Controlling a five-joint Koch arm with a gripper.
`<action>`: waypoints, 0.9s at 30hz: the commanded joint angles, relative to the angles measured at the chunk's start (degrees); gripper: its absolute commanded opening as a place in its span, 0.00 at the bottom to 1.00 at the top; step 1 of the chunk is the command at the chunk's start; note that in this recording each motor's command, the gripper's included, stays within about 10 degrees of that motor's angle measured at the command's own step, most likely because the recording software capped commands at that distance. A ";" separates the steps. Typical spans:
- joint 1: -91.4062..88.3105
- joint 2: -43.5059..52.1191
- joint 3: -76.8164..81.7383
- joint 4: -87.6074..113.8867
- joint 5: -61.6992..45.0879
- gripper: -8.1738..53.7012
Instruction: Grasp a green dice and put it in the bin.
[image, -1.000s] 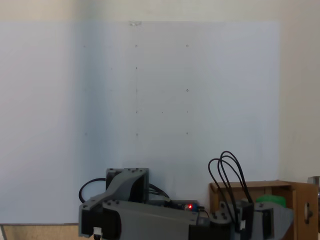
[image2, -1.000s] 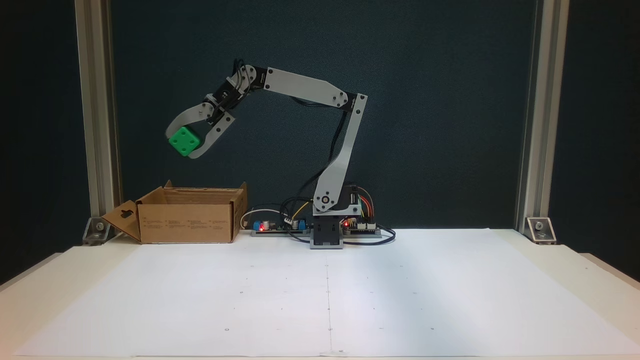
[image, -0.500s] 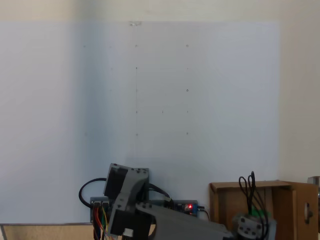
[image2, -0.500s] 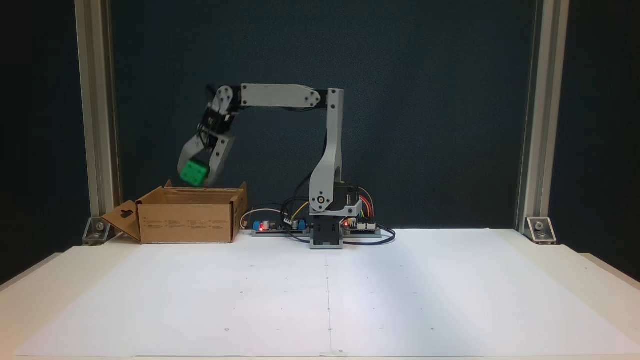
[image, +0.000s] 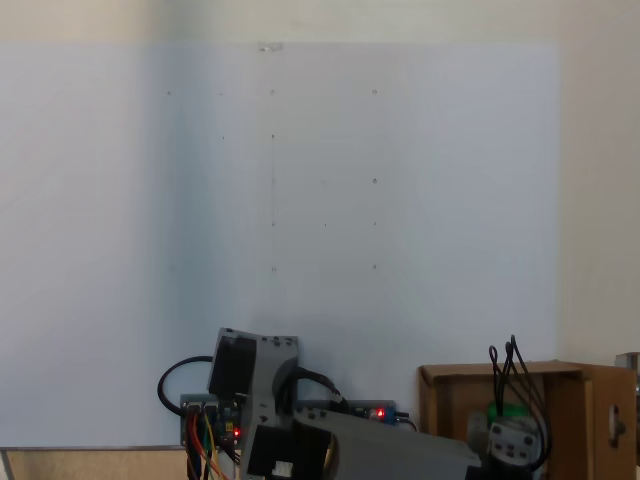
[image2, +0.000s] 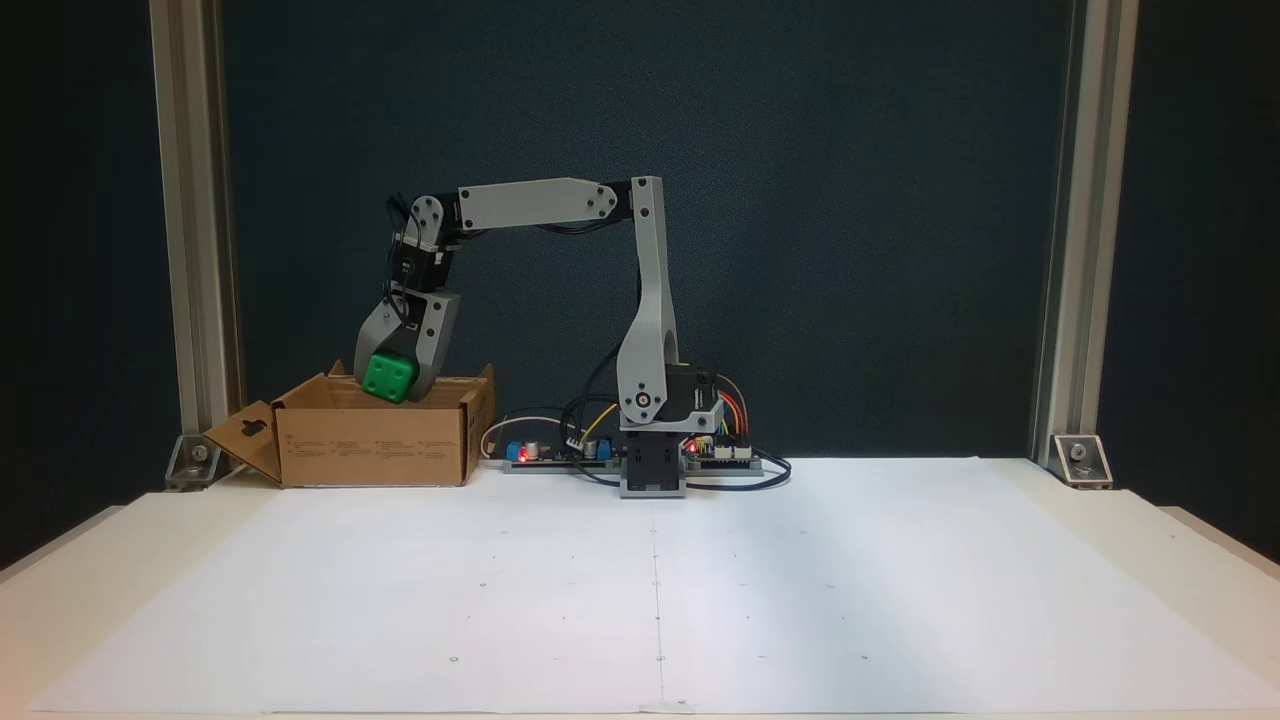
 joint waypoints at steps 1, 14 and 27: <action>0.35 0.18 -3.69 -2.20 -2.81 0.42; -2.72 0.70 -17.84 -8.79 19.42 0.80; -26.81 7.65 -28.56 -9.40 20.57 0.84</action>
